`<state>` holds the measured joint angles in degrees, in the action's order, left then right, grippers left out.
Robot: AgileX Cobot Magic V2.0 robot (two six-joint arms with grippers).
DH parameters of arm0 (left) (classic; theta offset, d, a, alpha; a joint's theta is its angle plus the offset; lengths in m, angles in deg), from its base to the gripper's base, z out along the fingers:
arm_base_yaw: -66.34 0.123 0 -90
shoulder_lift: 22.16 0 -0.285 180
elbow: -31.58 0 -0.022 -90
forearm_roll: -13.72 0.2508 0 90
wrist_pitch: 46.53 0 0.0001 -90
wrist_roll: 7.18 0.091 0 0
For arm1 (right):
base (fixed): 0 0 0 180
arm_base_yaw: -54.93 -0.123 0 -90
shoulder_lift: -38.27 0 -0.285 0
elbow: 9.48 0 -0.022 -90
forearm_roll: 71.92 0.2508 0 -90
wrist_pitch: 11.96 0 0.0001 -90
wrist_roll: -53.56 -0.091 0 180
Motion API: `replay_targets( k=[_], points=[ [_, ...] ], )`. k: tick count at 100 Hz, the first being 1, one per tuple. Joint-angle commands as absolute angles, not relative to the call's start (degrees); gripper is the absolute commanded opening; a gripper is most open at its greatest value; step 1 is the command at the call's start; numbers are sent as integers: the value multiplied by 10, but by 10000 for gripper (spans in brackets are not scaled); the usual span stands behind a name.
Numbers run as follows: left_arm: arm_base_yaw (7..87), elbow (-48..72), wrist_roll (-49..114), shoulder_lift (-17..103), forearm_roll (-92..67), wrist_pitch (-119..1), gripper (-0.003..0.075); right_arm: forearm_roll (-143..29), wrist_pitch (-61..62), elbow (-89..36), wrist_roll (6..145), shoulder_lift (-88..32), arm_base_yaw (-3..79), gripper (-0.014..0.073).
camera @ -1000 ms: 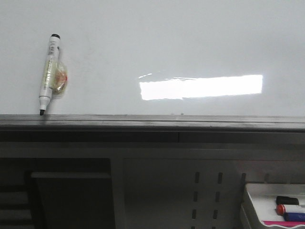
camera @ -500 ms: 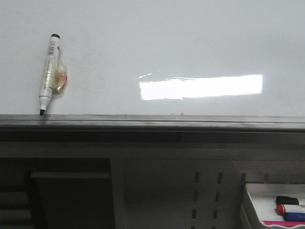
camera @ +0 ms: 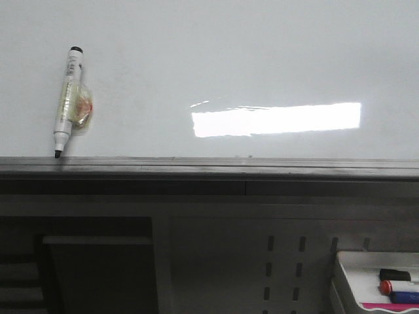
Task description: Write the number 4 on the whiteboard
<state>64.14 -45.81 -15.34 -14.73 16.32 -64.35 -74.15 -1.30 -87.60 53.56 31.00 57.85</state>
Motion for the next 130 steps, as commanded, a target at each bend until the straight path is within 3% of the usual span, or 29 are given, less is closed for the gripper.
replay_targets(
  k=[1, 17, 40, 67, 89, 94, 102, 113, 130],
  points=[
    [637, -478, -154, -161, 164, -591, -20, -749, -133, -887, 536, 320, 582, -54],
    [637, -478, -154, -161, 164, -578, -20, -749, -186, -887, 536, 320, 582, -54],
    [637, -464, -154, -159, 167, -530, -20, -650, -64, -862, 536, 308, 582, -54],
    [631, -361, -154, -66, 137, -579, -20, -636, 49, -740, 536, 160, 580, -54],
    [631, -330, -154, -9, 162, -560, -12, -635, 31, -706, 536, 97, 580, -54],
    [630, -330, -154, -3, 163, -559, 36, -635, 32, -706, 536, 97, 580, -54],
    [630, -330, -154, 7, 164, -552, 234, -635, 32, -706, 536, 97, 580, -54],
    [631, -333, -154, 24, 154, -500, 425, -635, 32, -706, 536, 97, 580, -54],
    [623, -334, -154, 73, 158, -401, 430, -635, 28, -706, 536, 97, 580, -54]
  ],
)
